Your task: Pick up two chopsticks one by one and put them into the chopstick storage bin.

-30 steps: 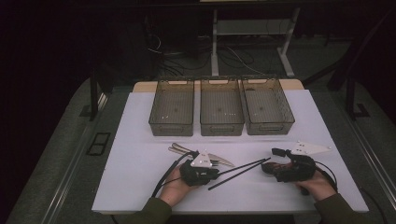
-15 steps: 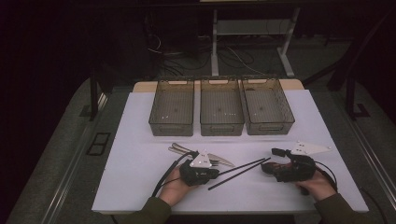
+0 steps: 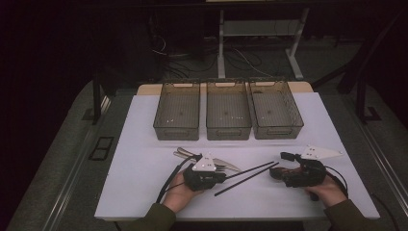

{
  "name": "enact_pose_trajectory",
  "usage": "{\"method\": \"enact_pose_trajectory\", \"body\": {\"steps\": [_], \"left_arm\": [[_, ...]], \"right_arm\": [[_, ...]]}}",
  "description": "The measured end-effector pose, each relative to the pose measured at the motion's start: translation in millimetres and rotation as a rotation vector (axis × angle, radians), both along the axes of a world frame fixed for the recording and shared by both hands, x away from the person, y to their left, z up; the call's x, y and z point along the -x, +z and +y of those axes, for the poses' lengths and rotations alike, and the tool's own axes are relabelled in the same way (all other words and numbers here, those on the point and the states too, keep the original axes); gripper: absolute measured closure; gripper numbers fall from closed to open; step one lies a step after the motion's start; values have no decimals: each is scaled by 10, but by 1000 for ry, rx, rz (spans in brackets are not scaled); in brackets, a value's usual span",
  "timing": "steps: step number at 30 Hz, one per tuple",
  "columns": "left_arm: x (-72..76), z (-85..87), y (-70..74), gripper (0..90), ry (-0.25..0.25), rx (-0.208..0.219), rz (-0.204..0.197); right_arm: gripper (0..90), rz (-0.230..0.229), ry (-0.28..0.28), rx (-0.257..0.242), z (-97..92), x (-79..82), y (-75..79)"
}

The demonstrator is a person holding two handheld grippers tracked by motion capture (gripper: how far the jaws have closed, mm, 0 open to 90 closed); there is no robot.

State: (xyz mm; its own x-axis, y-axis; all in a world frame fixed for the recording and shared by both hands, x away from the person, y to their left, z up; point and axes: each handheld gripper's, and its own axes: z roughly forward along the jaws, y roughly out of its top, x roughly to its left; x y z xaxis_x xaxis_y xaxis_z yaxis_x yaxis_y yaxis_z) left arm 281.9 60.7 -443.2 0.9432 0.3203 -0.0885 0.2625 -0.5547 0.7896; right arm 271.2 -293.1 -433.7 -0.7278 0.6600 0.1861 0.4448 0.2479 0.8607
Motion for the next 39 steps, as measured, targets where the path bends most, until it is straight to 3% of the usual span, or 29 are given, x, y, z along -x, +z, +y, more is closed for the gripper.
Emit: {"method": "enact_pose_trajectory", "body": {"steps": [15,28,38,39], "left_arm": [[-50,136,159,850,41,42,19],[-134,302,289,849,76,66,20],[-253,483,410,849,115,96,22],[-267,497,423,849,118,95,22]], "right_arm": [[181,-8,-8,-8,-17,-4,8],[83,-9,-29,60,28,19,-47],[80,2,-24,95,-5,90,-87],[26,0,-24,100,-6,98,-92]]}}
